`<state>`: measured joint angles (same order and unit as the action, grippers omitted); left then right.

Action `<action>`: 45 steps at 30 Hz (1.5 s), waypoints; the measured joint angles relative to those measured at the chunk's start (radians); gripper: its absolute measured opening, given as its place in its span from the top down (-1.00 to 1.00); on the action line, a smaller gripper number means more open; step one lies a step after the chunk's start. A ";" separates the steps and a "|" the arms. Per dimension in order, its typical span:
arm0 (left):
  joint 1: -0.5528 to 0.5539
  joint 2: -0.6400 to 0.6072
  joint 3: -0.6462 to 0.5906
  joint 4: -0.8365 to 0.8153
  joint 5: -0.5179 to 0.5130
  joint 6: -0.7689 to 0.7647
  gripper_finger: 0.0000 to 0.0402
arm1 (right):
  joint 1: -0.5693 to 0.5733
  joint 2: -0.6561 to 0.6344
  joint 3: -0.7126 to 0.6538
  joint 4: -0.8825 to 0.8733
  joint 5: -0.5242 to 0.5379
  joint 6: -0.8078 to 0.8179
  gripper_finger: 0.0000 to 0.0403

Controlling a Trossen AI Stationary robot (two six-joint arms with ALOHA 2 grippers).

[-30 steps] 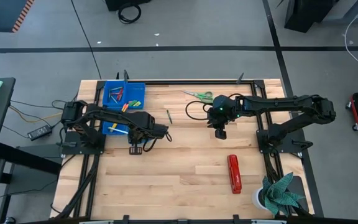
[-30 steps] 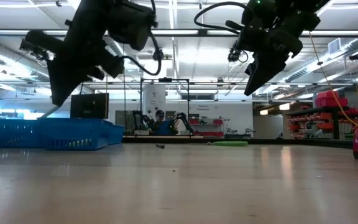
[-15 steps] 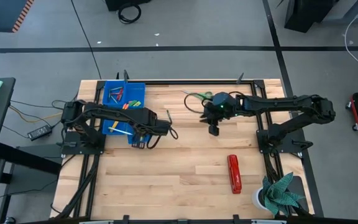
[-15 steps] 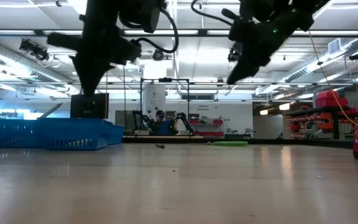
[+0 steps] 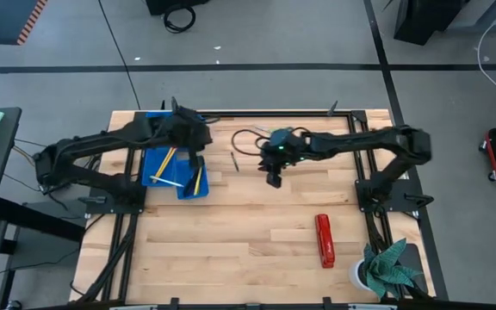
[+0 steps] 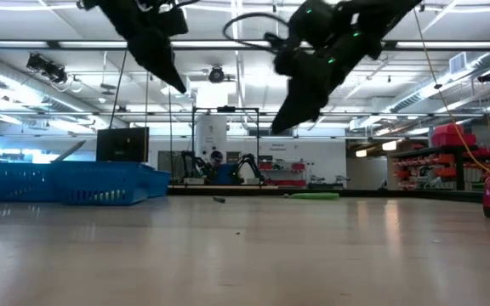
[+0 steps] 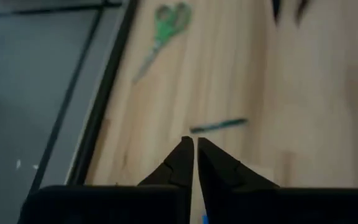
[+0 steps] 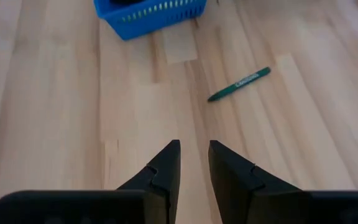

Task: Sort crayons/erasers/pens/pencils in bins
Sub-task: Put the green crayon into the top left blue bin

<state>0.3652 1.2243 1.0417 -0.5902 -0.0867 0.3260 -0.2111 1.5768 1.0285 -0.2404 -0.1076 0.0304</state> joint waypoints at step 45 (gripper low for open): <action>0.086 -0.273 -0.131 0.156 0.223 -0.027 0.88 | 0.011 0.696 0.784 -0.424 0.299 0.283 0.53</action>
<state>0.4507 0.9512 0.9104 -0.4338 0.1363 0.2993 -0.1998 2.2727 1.8125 -0.6641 0.1916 0.3137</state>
